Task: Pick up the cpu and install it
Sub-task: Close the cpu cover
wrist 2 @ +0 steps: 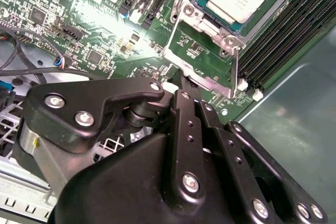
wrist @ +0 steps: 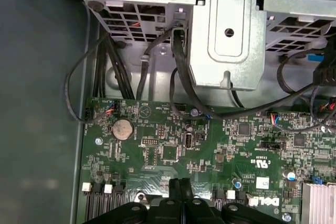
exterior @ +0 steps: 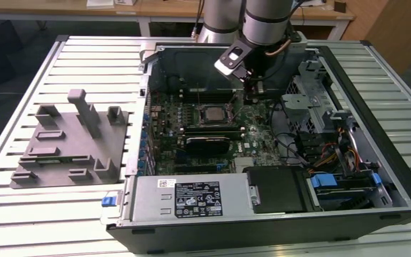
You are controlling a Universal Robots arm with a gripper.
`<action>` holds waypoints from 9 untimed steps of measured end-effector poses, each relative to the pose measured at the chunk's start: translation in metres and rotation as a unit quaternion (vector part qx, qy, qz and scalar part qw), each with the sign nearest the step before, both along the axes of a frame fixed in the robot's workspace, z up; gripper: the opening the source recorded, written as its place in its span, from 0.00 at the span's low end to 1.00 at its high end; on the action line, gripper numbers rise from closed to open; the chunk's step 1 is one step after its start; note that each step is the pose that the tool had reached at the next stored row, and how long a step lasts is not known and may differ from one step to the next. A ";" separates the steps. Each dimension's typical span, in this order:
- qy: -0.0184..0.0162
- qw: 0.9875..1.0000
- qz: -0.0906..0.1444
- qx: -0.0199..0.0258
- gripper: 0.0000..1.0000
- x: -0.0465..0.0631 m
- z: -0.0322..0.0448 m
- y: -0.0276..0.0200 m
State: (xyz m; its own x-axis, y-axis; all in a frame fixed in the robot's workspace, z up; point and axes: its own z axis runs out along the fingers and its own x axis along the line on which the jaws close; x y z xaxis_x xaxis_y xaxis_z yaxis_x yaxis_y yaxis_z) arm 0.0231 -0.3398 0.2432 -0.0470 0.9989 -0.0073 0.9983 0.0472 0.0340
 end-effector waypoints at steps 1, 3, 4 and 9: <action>0.000 1.000 0.000 0.000 0.11 -0.001 0.0000 0.0000; 0.000 1.000 0.000 0.000 0.11 -0.002 0.0000 0.0001; 0.000 1.000 0.000 0.000 0.11 -0.003 0.0000 0.0002; 0.000 1.000 0.000 0.000 0.11 -0.006 0.0000 0.0005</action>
